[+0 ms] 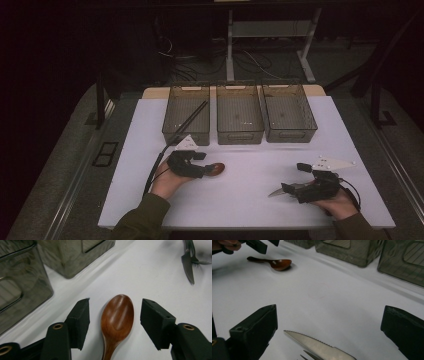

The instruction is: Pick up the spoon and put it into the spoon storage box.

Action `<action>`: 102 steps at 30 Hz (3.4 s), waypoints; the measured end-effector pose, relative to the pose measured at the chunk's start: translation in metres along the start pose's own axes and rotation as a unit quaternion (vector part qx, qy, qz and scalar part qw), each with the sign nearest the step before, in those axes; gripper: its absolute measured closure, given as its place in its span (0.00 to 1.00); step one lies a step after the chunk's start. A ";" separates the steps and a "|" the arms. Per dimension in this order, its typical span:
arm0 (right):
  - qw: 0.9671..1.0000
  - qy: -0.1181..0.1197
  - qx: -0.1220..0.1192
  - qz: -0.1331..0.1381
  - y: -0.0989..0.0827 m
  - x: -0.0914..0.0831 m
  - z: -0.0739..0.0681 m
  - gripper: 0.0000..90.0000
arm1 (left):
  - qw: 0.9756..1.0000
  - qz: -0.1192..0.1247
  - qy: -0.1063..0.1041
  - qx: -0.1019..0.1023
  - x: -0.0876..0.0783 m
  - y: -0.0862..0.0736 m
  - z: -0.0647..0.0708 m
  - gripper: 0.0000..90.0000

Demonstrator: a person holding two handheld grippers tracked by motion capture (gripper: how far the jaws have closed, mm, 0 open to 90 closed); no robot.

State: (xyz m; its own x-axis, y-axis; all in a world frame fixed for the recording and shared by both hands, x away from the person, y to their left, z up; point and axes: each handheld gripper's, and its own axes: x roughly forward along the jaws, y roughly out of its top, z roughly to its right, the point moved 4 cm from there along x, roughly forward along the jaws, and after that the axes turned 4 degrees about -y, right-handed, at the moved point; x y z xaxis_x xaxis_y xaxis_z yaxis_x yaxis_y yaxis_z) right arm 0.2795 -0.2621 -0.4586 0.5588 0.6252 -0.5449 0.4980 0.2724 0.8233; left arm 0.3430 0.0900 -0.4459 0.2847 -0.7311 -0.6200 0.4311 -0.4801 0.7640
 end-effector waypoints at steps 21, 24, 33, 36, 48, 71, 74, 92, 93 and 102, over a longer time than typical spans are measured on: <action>1.000 0.002 -0.006 -0.010 -0.001 0.005 -0.002 0.01 | 0.999 -0.047 0.000 0.003 0.033 -0.006 -0.003 0.40; 1.000 0.001 -0.006 -0.009 -0.001 0.005 -0.002 0.01 | 0.998 -0.055 0.000 0.009 0.035 -0.007 -0.004 0.40; 1.000 0.000 -0.004 -0.007 -0.001 0.004 -0.001 0.01 | 0.998 -0.063 -0.002 0.014 0.037 -0.009 -0.002 0.42; 1.000 0.000 -0.004 -0.006 0.000 0.003 -0.001 0.01 | 0.998 -0.065 -0.003 0.024 0.036 -0.008 -0.002 0.44; 1.000 -0.002 -0.002 -0.004 0.000 0.002 0.000 0.01 | 0.995 -0.076 -0.021 0.057 0.035 -0.009 0.004 0.58; 1.000 -0.002 -0.003 -0.002 0.000 0.001 0.001 0.01 | 0.992 -0.095 -0.021 0.085 0.036 -0.009 0.013 0.87; 1.000 -0.001 -0.003 -0.002 0.000 0.001 0.001 0.01 | 0.992 -0.096 -0.021 0.083 0.036 -0.009 0.013 0.87; 1.000 -0.001 -0.002 0.000 0.001 0.001 0.001 0.01 | 0.995 -0.075 -0.026 0.062 0.030 -0.001 0.016 0.88; 1.000 -0.001 -0.001 0.000 0.001 0.001 0.001 0.01 | 0.995 -0.072 -0.027 0.058 0.029 0.000 0.017 0.88; 1.000 -0.002 -0.001 0.000 0.001 0.000 0.001 0.01 | 0.997 -0.055 -0.035 0.046 0.022 0.004 0.018 0.88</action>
State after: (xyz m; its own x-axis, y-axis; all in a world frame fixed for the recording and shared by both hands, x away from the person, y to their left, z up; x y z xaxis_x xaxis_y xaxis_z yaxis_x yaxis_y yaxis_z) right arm 0.2804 -0.2625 -0.4582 0.5618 0.6218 -0.5457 0.4966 0.2741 0.8236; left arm 0.3353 0.0630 -0.4530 0.1782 -0.7027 -0.6888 0.3752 -0.5986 0.7078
